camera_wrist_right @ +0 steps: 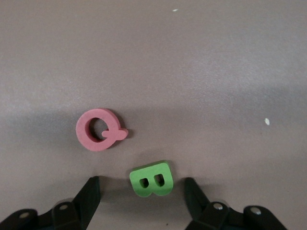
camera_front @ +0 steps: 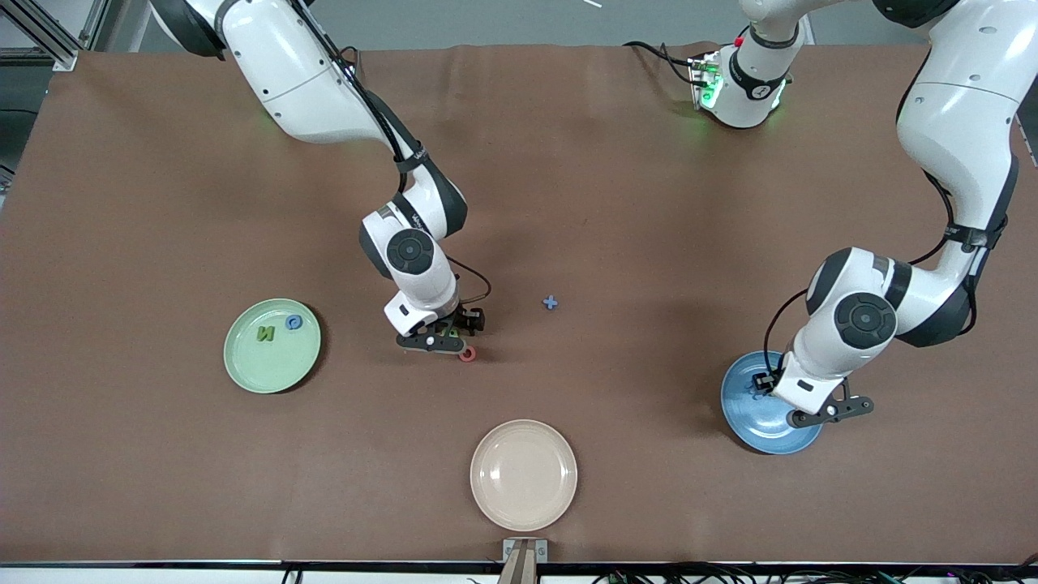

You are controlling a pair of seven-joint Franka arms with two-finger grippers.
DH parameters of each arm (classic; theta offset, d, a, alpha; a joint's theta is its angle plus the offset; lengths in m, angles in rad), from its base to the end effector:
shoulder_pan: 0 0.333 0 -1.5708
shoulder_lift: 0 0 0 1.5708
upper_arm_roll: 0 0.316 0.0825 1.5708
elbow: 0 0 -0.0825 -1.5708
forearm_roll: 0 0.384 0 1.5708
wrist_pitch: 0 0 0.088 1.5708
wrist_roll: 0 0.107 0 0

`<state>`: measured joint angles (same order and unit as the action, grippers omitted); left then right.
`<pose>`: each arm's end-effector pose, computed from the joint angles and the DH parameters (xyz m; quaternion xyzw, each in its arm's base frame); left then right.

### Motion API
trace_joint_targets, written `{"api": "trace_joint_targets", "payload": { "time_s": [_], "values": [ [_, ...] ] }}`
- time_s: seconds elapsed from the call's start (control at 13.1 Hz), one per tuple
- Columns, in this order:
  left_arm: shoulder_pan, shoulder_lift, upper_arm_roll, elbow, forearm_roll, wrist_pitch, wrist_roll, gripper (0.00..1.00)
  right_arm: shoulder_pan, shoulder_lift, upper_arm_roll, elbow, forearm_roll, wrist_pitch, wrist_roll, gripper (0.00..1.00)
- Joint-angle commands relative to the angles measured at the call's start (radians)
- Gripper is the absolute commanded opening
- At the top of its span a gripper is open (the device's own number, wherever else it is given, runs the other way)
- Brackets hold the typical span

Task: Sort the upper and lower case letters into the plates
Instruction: 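Drop the green d on the blue plate while the right gripper grasps B, then drop the green B on the green plate while the left gripper grasps x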

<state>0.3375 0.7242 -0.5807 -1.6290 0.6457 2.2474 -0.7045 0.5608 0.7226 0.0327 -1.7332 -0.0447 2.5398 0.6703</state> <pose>0.6851 -0.0961 0.2507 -0.9932 -0.0913 -0.0526 0.0490 0.5601 0.3761 0.1715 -0.9988 0.0250 -0.0358 0.0227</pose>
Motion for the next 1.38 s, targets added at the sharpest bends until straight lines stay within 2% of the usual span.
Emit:
{"api": "trace_joint_targets", "payload": {
  "time_s": [0.0, 0.23, 0.31, 0.38, 0.54, 0.84, 1.3],
  "values": [
    [-0.053, -0.005, -0.033, 0.008, -0.032, -0.011, -0.111, 1.0, -0.001, 0.009, -0.007, 0.007, -0.012, 0.005, -0.105, 0.65],
    [-0.184, 0.003, -0.031, 0.008, -0.041, -0.011, -0.359, 1.0, -0.007, 0.009, -0.007, 0.004, -0.012, 0.005, -0.141, 0.53],
    [-0.221, 0.006, -0.033, 0.008, -0.044, -0.009, -0.441, 0.99, -0.007, 0.009, -0.008, 0.003, -0.012, 0.005, -0.15, 0.46],
    [-0.266, 0.012, -0.033, 0.009, -0.067, -0.009, -0.502, 0.99, -0.009, 0.009, -0.008, 0.001, -0.012, 0.002, -0.161, 0.34],
    [-0.355, 0.027, -0.027, 0.009, -0.138, -0.006, -0.584, 0.95, -0.022, 0.006, -0.008, 0.001, -0.012, -0.006, -0.167, 0.02],
    [-0.484, 0.09, -0.025, 0.049, -0.143, -0.005, -0.795, 0.87, -0.079, -0.02, -0.005, 0.006, -0.011, -0.074, -0.199, 0.0],
    [-0.59, 0.161, -0.019, 0.093, -0.138, 0.018, -0.911, 0.73, -0.327, -0.173, -0.007, -0.014, 0.022, -0.358, -0.611, 0.0]
  ]
}}
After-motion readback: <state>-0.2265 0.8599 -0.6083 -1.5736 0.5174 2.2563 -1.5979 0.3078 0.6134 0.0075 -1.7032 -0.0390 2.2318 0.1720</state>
